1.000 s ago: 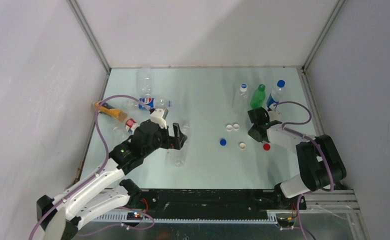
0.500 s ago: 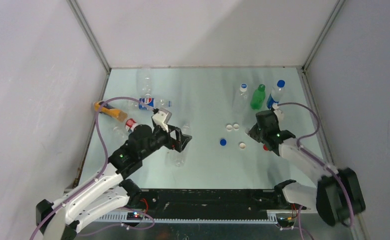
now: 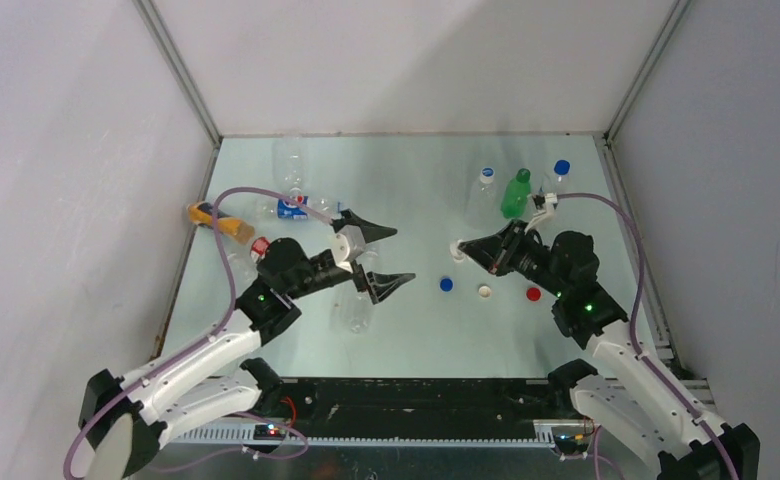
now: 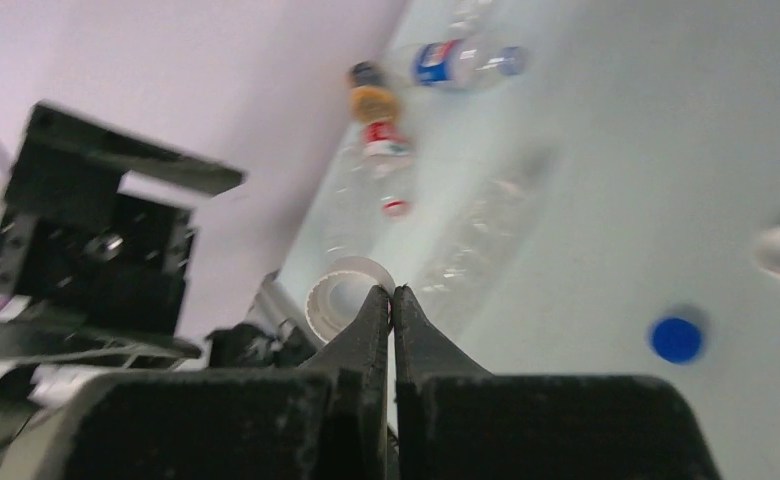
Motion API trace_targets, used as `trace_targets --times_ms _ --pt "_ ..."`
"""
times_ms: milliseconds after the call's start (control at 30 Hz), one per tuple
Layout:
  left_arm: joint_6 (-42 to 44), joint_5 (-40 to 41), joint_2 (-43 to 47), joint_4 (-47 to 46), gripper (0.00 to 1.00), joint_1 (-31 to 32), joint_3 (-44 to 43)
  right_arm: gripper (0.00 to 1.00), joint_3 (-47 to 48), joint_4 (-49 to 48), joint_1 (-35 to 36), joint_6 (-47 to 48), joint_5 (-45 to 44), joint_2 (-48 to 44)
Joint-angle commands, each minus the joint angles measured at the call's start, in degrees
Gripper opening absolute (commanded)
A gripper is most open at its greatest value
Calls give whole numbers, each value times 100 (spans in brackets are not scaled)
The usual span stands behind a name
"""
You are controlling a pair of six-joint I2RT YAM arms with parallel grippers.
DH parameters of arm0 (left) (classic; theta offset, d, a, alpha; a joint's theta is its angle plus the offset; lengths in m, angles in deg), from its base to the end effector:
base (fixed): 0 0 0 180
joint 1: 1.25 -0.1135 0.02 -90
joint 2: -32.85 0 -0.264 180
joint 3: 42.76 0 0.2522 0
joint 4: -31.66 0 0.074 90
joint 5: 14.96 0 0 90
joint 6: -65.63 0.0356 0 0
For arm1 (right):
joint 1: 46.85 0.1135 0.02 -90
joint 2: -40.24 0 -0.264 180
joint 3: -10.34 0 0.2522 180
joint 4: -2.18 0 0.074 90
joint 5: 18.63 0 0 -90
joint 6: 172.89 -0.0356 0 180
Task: Screw on the bottle caps
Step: Adjust the bottle cap at the center of the board.
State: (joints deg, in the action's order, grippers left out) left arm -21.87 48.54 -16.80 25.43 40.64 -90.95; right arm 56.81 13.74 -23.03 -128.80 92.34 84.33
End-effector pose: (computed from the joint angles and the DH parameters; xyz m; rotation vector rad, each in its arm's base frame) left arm 0.1433 -0.1498 0.3171 0.9308 1.2555 -0.8903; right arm 0.1671 0.0877 0.2906 0.0686 1.8781 1.1854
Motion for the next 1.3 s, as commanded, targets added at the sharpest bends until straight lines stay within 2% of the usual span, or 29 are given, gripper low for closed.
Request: trace_targets --times_ms 0,133,300,667,900,967,1000,1033,1067,1100,1133,1167,1200,1267 --pt "654 -874 -243 -832 97 225 -464 0 105 -1234 350 -126 1319 -3" --pt "726 -1056 -441 -1149 93 387 -551 2 437 -1411 733 -8 1617 215" --pt "686 -1403 -643 -1247 78 513 -704 3 520 -1906 1006 -155 1732 351" --pt "631 -1247 -564 -1427 67 753 -560 4 561 -2231 1191 -417 1563 270" --pt "559 -1161 -573 -1525 44 809 -530 5 566 -2108 1393 -357 1402 242" --pt "554 -1134 -565 -1452 34 823 -529 8 562 -2036 1413 -345 1369 225" --pt "548 -1097 -535 -1360 29 822 -529 14 561 -1998 1408 -329 1307 206" --pt "549 -1069 -514 -1302 27 830 -529 18 561 -1886 1412 -275 1262 154" --pt "530 -1002 -472 -1171 26 830 -529 29 561 -1818 1404 -242 1177 118" --pt "509 -862 -439 -1089 26 830 -529 35 561 -1628 1388 -157 1126 31" --pt "465 -789 -383 -907 26 830 -533 47 561 -1499 1347 -61 996 -14" --pt "459 -644 -355 -759 26 830 -563 53 566 -1219 1273 -16 930 -116" --pt "417 -553 -300 -448 26 834 -590 65 568 -1044 1230 91 763 -175" --pt "335 -194 -250 143 26 830 -687 77 592 -417 1076 326 425 -360"
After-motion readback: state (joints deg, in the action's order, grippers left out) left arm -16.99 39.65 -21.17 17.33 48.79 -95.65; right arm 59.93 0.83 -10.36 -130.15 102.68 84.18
